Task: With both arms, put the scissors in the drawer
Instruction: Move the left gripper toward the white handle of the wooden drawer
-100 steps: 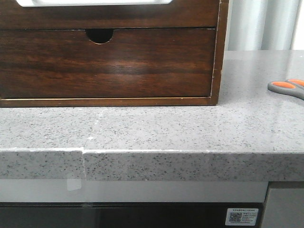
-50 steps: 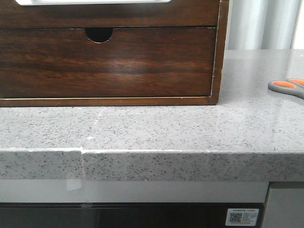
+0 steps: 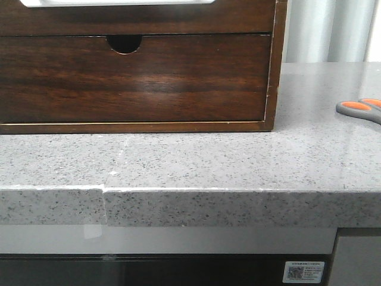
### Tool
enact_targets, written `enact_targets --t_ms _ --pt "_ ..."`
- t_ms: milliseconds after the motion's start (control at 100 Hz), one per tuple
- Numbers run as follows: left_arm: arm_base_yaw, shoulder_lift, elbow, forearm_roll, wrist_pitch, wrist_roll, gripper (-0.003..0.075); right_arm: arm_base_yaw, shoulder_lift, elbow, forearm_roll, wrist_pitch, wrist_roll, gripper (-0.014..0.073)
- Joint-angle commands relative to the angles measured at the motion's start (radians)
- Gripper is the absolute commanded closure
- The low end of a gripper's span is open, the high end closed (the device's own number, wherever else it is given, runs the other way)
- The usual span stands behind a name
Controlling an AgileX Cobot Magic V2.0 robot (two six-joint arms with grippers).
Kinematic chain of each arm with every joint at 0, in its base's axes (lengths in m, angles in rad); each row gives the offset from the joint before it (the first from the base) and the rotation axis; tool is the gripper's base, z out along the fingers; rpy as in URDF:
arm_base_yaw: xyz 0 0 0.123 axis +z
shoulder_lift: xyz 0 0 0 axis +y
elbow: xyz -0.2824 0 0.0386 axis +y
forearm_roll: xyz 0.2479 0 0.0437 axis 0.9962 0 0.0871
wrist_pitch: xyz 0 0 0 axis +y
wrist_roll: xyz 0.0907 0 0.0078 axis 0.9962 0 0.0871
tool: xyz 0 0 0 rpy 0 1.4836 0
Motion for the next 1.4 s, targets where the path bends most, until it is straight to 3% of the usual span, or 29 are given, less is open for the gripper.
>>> enact_targets --t_ms 0,570,630,690,810,910,980,1390 --pt "0.003 0.033 -0.037 -0.003 -0.068 -0.004 0.0741 0.001 0.039 -0.036 -0.006 -0.077 -0.007 0.0662" --pt "0.003 0.037 -0.031 0.002 -0.081 -0.004 0.074 0.001 0.054 -0.036 -0.006 -0.11 -0.007 0.0655" --pt "0.003 0.037 -0.031 0.018 -0.079 -0.004 0.0734 0.001 0.054 -0.036 -0.009 -0.116 -0.007 0.0599" --pt "0.003 0.037 -0.027 0.058 -0.079 -0.004 0.0679 0.001 0.054 -0.036 -0.013 -0.128 -0.007 0.0497" --pt "0.003 0.037 -0.023 0.11 -0.079 -0.004 0.0442 0.001 0.054 -0.036 -0.022 -0.141 -0.007 0.0199" --pt "0.003 0.037 -0.023 0.11 -0.084 -0.004 0.029 0.001 0.054 -0.036 -0.022 -0.142 -0.007 0.0069" --pt "0.003 0.037 -0.023 0.11 -0.084 -0.004 0.0267 0.001 0.054 -0.036 -0.022 -0.146 -0.007 0.0055" --pt "0.003 0.037 -0.023 0.033 -0.098 -0.004 0.0346 0.001 0.054 -0.036 -0.022 -0.146 -0.007 0.006"
